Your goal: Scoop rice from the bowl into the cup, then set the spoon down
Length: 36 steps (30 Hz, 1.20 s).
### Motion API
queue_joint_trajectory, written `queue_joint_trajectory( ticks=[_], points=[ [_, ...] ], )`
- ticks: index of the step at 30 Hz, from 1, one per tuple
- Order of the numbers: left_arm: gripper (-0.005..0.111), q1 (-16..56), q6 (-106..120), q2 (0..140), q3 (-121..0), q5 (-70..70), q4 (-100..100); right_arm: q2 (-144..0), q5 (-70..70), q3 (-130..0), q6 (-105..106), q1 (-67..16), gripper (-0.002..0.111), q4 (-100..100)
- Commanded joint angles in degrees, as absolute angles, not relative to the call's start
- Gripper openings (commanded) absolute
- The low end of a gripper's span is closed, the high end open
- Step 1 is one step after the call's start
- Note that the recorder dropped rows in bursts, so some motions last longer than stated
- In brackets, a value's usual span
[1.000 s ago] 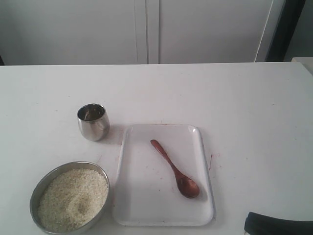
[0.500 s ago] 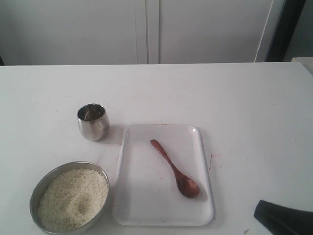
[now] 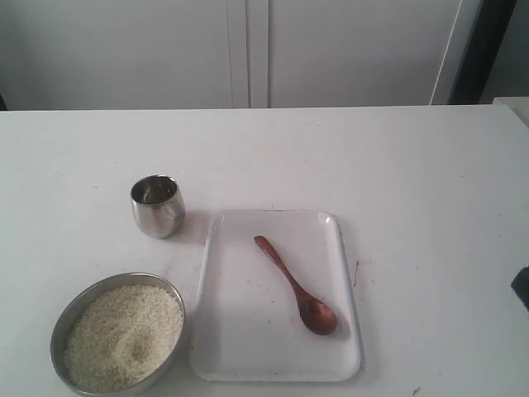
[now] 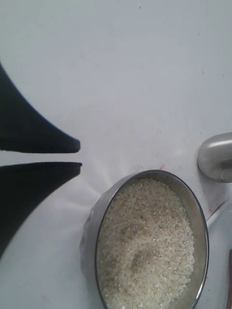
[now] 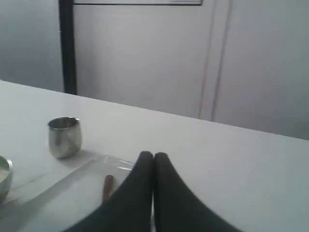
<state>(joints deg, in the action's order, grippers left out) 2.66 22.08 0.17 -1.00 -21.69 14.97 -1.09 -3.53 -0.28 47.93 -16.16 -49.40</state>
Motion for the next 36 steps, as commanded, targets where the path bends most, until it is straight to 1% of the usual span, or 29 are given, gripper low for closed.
queue_joint_trajectory(
  ticks=[1, 4, 10, 36],
  points=[
    [0.014, 2.43, 22.29, 0.00, -0.70, -21.87, 15.37, -0.78, -3.69, 0.00, 47.69, -8.22, 0.000, -49.43],
    [0.014, 2.43, 22.29, 0.00, -0.70, -21.87, 15.37, -0.62, -3.69, 0.00, 47.69, -3.58, 0.000, -49.43],
    [0.014, 2.43, 22.29, 0.00, -0.70, -21.87, 15.37, 0.00, -3.27, 0.00, 47.69, 1.66, 0.000, -49.43],
    [0.014, 2.43, 22.29, 0.00, -0.70, -21.87, 15.37, 0.00, -3.24, 0.00, 47.69, 1.91, 0.000, -49.43]
  ],
)
